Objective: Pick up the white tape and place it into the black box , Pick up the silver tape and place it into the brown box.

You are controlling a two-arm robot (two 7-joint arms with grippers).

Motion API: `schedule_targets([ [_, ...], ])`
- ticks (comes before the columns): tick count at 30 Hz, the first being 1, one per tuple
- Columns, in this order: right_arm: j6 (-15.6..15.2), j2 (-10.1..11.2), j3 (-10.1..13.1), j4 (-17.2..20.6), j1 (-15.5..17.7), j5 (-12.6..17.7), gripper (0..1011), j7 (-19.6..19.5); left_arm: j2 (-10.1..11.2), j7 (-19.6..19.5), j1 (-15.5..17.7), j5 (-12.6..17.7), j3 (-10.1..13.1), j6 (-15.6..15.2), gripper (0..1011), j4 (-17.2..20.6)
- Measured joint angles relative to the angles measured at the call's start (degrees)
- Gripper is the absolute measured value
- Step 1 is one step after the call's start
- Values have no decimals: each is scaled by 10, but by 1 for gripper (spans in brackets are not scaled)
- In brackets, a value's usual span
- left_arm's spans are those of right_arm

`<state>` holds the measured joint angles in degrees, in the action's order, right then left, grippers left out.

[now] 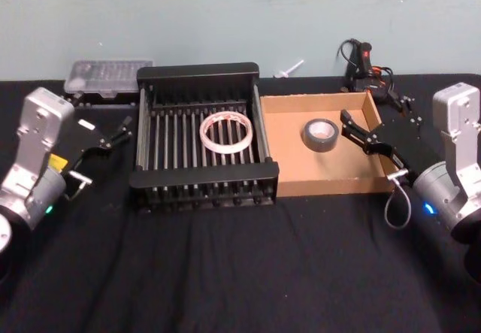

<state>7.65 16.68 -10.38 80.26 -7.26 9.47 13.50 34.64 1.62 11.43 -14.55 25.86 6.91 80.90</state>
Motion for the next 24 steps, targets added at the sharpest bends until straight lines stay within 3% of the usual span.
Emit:
schedule_targets([
  [24, -1, 1, -2, 0, -2, 2, 1003, 0, 0, 0, 0, 0, 0, 0, 1001, 0],
])
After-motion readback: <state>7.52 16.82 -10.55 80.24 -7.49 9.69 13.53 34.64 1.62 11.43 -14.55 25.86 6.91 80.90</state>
